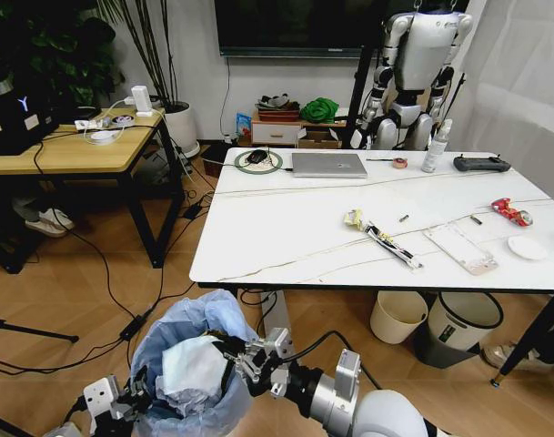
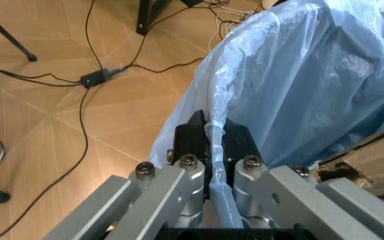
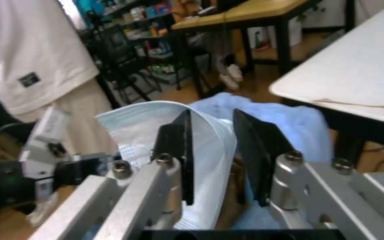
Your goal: Pick up the trash bin and place the trash from the table into it.
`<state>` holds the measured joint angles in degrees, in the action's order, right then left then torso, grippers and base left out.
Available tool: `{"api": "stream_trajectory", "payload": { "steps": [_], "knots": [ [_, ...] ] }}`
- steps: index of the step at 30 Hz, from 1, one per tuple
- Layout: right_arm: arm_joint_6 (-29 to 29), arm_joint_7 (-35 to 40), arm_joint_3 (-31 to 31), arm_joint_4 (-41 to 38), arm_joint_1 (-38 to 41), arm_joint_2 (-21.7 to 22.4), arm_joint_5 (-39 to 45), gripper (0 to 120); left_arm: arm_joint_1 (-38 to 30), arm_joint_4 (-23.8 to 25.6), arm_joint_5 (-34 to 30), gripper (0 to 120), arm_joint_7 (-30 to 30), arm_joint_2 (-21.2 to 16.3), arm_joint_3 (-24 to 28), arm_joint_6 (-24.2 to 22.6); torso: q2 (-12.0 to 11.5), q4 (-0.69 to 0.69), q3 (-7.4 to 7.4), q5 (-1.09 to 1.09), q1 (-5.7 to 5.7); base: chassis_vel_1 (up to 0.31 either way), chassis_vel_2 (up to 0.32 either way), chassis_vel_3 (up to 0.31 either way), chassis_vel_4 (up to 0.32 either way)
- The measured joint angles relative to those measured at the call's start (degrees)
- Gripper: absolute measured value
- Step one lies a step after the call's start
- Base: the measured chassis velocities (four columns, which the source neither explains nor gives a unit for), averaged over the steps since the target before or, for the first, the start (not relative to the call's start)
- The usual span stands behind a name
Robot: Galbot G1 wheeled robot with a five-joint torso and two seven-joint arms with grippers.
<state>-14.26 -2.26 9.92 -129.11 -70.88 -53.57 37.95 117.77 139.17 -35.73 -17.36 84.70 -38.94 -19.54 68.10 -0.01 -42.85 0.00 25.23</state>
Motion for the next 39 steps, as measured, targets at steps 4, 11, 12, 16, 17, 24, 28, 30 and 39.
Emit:
{"api": "stream_trajectory", "payload": {
  "steps": [4, 11, 12, 16, 17, 24, 28, 30, 39],
  "knots": [
    [-1.0, 1.1, -4.4, -0.4, -2.0, -0.1, -0.7, 43, -0.2, -0.3, 0.1, 0, 0.0, -0.1, 0.0, 0.0, 0.0, 0.0, 0.0, 0.0, 0.01, 0.0, 0.0, 0.0, 0.0],
    [-0.7, 0.6, -4.2, -0.9, -5.7, 0.5, -3.8, 68, -0.5, -0.4, -0.1, 0, 0.0, -0.3, 0.0, 0.0, 0.0, 0.0, 0.0, 0.0, 0.0, 0.0, 0.0, 0.0, 0.0],
    [-0.6, 0.5, -3.9, -0.8, -6.1, 0.5, -4.3, 72, -0.5, -0.4, -0.1, 0, 0.0, -0.3, -0.1, 0.0, 0.0, 0.0, 0.0, 0.0, 0.0, 0.0, 0.0, 0.0, 0.0],
    [-0.3, 0.2, -2.9, -0.2, -6.8, 0.3, -5.5, 86, -0.7, -0.4, -0.3, 0, 0.0, -0.5, -0.1, 0.0, 0.0, -0.01, 0.0, 0.0, 0.0, 0.0, 0.0, 0.0, 0.0],
    [-0.3, 0.2, -2.8, -0.1, -6.8, 0.3, -5.6, 87, -0.7, -0.4, -0.3, 0, 0.0, -0.6, -0.1, 0.0, 0.0, -0.01, 0.0, 0.0, 0.0, 0.0, 0.0, 0.0, 0.0],
    [-0.2, 1.0, -2.5, 1.1, -3.5, -0.5, -4.7, 100, -0.8, -0.5, -0.5, 0, 0.0, -0.7, -0.1, 0.0, 0.0, 0.0, 0.0, 0.0, 0.0, 0.0, 0.0, 0.0, 0.0],
    [-0.4, 1.4, -2.7, 1.3, -2.2, -0.8, -3.7, 100, -0.8, -0.6, -0.5, 0, 0.0, -0.7, -0.1, 0.0, 0.0, 0.0, 0.0, 0.0, 0.01, 0.0, 0.0, 0.0, 0.0],
    [-0.5, 1.4, -2.7, 1.4, -1.8, -0.8, -3.5, 100, -0.9, -0.6, -0.6, 0, 0.0, -0.7, -0.1, 0.0, 0.0, 0.0, 0.0, 0.0, 0.0, 0.0, 0.0, 0.0, 0.0],
    [-0.6, 2.0, -3.8, 0.5, -1.1, -0.7, -2.3, 100, -0.9, -0.4, -1.1, 0, 0.0, -0.8, -0.3, -0.1, 0.0, 0.0, 0.0, 0.0, 0.01, 0.0, 0.0, 0.0, 0.0]
  ]
}}
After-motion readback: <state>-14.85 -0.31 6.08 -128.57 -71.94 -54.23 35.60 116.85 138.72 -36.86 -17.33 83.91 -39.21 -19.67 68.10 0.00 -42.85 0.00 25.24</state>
